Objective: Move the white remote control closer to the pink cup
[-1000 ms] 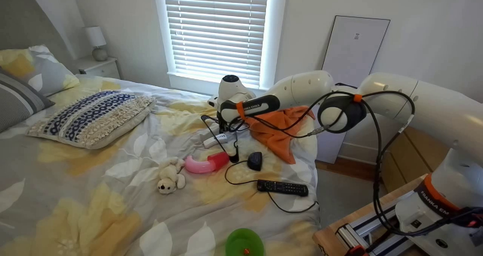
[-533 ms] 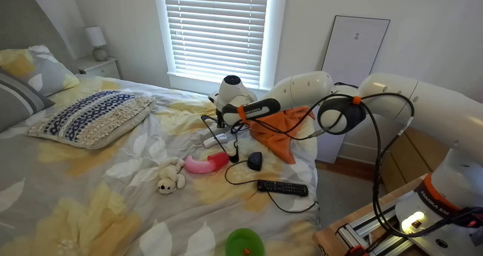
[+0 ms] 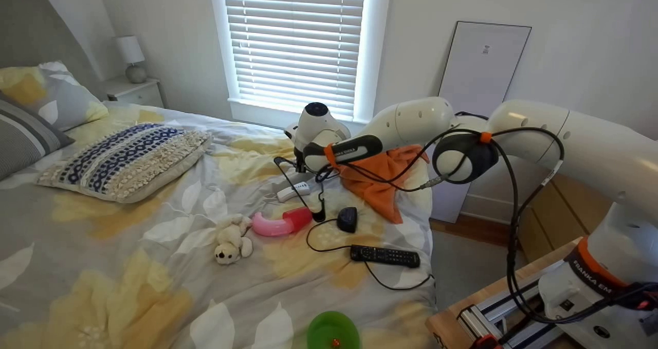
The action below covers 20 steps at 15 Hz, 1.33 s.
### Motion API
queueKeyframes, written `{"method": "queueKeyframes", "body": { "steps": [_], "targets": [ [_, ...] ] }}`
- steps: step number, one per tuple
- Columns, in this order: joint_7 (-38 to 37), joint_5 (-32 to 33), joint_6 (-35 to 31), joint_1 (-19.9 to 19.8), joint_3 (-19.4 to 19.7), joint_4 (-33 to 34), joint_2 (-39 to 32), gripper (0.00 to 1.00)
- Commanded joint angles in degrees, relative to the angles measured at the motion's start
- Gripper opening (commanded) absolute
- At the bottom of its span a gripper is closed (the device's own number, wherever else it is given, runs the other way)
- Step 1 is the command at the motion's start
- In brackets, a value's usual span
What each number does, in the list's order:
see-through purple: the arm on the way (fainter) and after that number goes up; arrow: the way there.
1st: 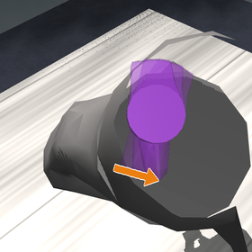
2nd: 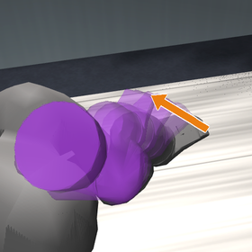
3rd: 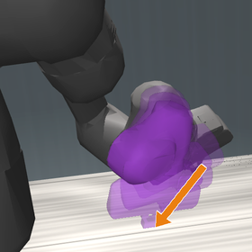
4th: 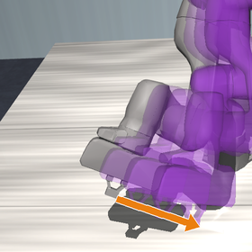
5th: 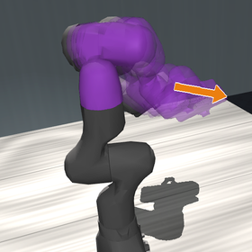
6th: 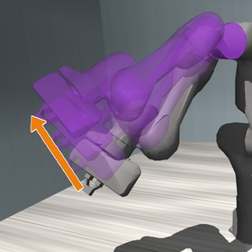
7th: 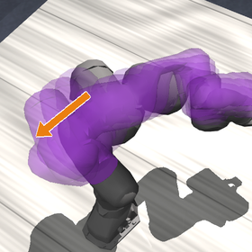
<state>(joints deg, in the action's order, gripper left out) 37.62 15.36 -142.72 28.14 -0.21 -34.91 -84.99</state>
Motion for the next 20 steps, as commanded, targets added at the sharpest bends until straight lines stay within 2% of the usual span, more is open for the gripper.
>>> {"method": "queueKeyframes", "body": {
  "steps": [1,3,6,13,20],
  "targets": [
    [-5.8,-2.6,3.7,-0.8,-2.6,1.4,-0.2,0.0],
    [-8.8,-4.2,5.0,-1.4,-4.2,1.7,-0.6,0.0],
    [-17.3,-5.2,3.2,-2.0,-3.2,-0.6,-0.2,0.0],
    [-33.4,-9.9,-0.9,-3.5,-4.1,-4.9,-0.2,0.0],
    [-45.1,-11.9,-19.6,-1.9,-3.0,-9.9,-0.3,0.0]
  ]
}}
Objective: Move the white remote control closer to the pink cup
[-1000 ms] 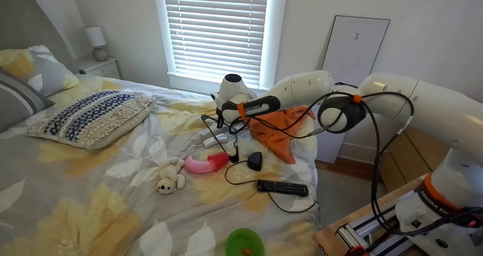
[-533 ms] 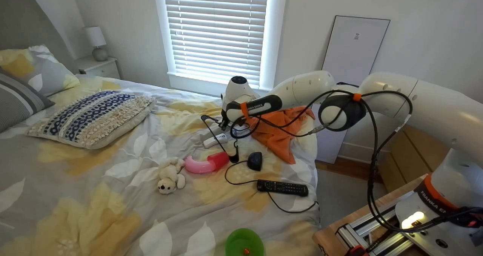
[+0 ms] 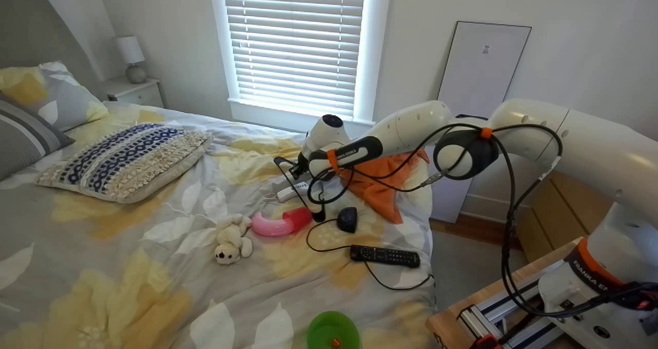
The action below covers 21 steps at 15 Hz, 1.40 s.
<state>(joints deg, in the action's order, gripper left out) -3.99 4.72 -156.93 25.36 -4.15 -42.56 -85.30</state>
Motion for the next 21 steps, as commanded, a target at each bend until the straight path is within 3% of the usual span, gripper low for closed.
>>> {"method": "queueKeyframes", "body": {
  "steps": [1,12,17,21],
  "targets": [
    [-4.3,-1.1,-6.6,1.2,1.4,-3.0,0.0,0.0],
    [-5.9,-0.5,-7.3,2.8,3.0,-6.4,-0.1,0.0],
    [-11.7,-0.1,-13.7,5.9,9.4,-7.3,0.0,0.0],
    [-8.1,-0.1,-8.1,5.7,5.3,-7.9,-0.1,0.0]
  ]
}}
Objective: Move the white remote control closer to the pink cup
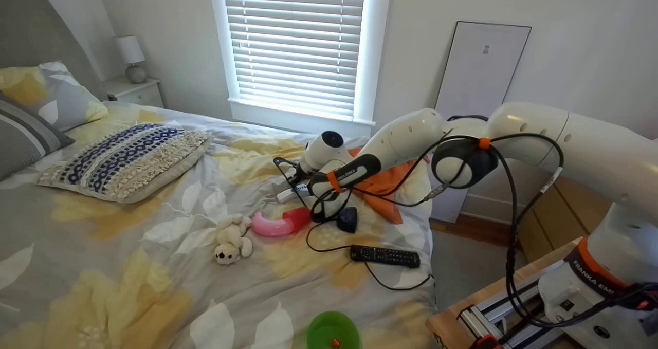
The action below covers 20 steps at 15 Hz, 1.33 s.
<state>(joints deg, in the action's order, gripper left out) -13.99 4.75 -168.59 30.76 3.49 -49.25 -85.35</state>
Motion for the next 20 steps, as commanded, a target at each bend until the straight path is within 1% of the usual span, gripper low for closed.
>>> {"method": "queueKeyframes", "body": {
  "steps": [1,3,4,5,8,9,11,14,15,20],
  "targets": [
    [3.4,-0.1,5.2,-0.2,-3.7,-1.0,0.1,0.0],
    [6.1,0.2,10.4,-1.1,-5.2,0.1,0.0,0.0],
    [7.4,0.4,13.7,-1.5,-5.3,4.2,-2.4,0.0],
    [8.5,0.4,16.5,-2.0,-5.7,5.2,-2.4,0.0],
    [11.8,0.1,23.8,-3.3,-7.3,6.2,-1.4,0.0],
    [13.1,-0.4,25.9,-3.9,-8.5,6.9,-1.6,0.0],
    [14.9,-1.3,29.4,-5.0,-10.3,7.5,-1.6,0.0],
    [16.5,-1.7,34.6,-6.1,-11.6,8.5,-1.5,0.0],
    [16.9,-1.5,35.7,-6.8,-12.2,6.9,-0.3,0.0],
    [18.2,-1.5,41.4,-9.1,-13.8,4.3,2.1,0.0]
  ]
}}
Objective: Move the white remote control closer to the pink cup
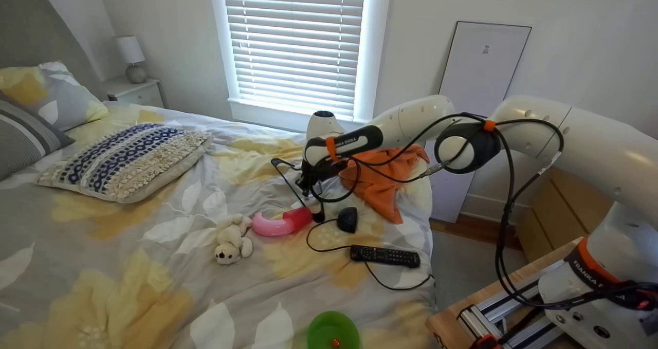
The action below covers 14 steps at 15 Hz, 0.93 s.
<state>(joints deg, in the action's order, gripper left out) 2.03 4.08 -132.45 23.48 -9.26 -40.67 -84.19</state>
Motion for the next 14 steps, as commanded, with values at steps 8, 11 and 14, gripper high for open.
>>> {"method": "queueKeyframes", "body": {
  "steps": [8,11,14],
  "targets": [
    [8.0,-1.3,12.6,-7.3,-4.7,-13.4,7.1,0.0],
    [9.7,-1.6,10.2,-9.0,-6.3,-16.4,10.1,0.0],
    [11.6,-1.8,6.4,-11.1,-8.5,-21.7,14.5,0.0]
  ]
}}
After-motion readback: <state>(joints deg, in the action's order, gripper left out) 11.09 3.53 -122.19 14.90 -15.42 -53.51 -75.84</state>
